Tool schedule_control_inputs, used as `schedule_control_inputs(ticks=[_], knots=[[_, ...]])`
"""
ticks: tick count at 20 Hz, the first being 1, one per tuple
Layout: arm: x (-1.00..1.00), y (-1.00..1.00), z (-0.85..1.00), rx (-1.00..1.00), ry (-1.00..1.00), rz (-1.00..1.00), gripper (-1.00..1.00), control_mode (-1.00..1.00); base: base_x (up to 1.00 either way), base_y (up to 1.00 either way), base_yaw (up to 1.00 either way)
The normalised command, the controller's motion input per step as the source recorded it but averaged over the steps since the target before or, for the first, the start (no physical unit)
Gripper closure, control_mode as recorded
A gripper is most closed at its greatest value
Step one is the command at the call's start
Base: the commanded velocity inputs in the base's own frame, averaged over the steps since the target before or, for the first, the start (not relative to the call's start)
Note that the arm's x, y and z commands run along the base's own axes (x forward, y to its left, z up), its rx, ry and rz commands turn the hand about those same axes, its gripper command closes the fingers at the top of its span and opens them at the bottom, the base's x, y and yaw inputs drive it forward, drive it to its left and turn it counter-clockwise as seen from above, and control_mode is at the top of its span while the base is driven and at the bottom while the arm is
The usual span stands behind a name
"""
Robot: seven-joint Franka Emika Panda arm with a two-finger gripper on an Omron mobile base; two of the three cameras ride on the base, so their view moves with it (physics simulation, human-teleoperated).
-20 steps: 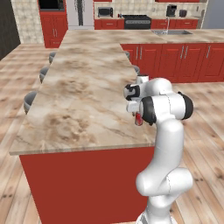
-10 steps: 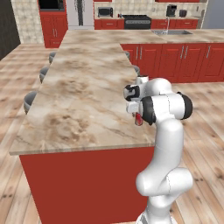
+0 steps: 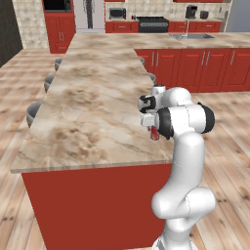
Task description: Four empty soda cans are scattered around the kitchen. Gather all the cans and cluster them next to the stove for recycling.
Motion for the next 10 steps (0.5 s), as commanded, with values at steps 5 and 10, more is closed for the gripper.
schedule_control_inputs(ticks=[5,10], knots=[[0.0,0.0,-0.05,0.0,0.01,0.0,1.0,-1.0,0.0,0.0,0.0],[0.0,0.0,-0.01,0.0,0.02,0.0,1.0,-1.0,0.0,0.0,0.0]])
